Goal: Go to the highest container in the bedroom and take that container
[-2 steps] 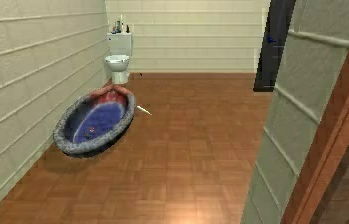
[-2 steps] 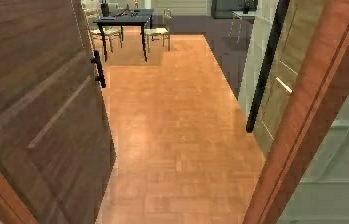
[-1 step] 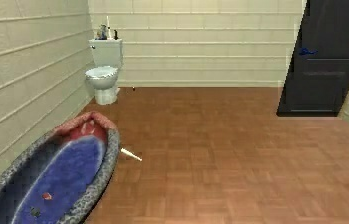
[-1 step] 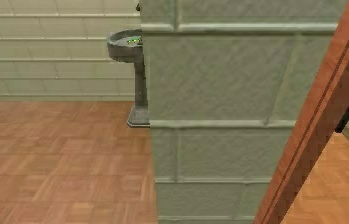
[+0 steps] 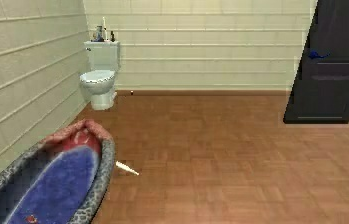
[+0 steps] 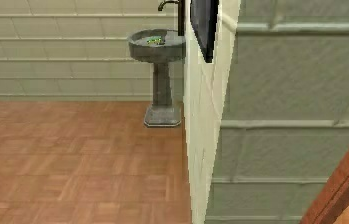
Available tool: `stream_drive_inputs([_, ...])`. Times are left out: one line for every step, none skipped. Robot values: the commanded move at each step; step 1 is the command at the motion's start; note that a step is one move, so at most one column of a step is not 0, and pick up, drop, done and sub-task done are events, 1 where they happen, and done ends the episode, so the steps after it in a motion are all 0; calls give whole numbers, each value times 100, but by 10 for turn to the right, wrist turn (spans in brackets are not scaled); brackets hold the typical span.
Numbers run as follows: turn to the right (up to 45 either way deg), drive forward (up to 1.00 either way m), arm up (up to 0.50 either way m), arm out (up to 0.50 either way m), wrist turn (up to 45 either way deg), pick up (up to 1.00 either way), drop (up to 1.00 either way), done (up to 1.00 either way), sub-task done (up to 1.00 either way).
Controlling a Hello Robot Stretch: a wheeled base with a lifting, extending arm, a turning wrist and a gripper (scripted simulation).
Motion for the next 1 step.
stream_drive_inputs([210,0,0,0,0,0,0,0,0])
